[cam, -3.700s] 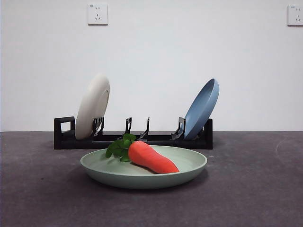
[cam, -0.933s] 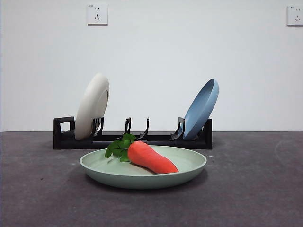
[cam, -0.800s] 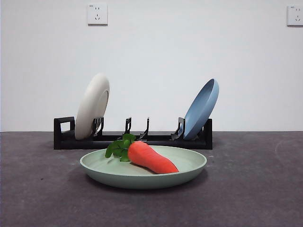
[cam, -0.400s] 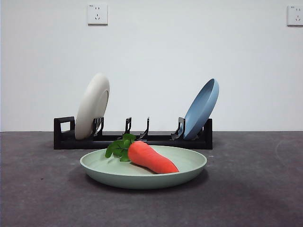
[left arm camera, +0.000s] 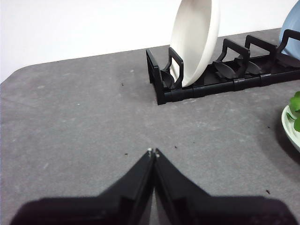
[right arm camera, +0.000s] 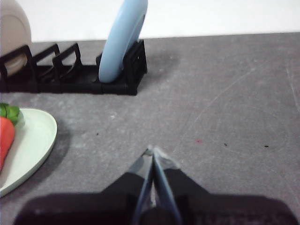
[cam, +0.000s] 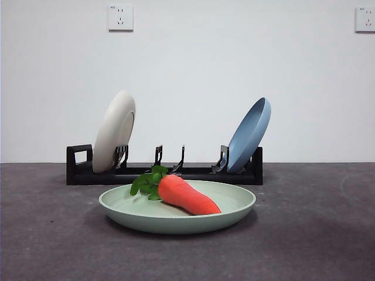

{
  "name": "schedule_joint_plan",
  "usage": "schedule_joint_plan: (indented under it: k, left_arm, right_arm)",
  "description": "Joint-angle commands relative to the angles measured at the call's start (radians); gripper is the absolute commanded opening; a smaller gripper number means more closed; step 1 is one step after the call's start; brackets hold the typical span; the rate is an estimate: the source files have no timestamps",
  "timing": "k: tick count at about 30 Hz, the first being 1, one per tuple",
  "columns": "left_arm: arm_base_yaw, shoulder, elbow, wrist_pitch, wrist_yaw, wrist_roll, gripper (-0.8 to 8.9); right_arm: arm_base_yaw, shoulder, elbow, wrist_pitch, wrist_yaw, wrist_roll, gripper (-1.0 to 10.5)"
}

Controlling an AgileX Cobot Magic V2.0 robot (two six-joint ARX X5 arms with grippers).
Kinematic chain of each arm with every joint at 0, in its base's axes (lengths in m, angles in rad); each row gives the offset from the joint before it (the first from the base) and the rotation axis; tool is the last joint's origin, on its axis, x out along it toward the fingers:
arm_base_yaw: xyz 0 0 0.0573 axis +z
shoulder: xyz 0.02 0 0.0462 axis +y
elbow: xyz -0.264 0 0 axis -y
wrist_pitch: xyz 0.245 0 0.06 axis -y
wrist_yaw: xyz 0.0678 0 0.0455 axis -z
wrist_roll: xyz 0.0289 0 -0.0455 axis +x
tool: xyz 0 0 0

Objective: Take the green plate from the plate rack,put the plate on the table,take the carrot from the table,put the carrot in the plate

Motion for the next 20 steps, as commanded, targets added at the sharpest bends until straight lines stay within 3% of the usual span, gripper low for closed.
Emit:
schedule_joint_plan:
  k: [1, 20]
  left_arm:
    - [0.003, -0.003, -0.014, 0.004, 0.000, -0.006, -0.03]
    - [0.003, -0.003, -0.014, 0.004, 0.000, -0.006, -0.03]
  right_arm:
    - [-0.001, -0.005, -0.016, 0.006, 0.003, 0.004, 0.0]
    - [0.000, 0.005, -0.015, 0.008, 0.003, 0.022, 0.0]
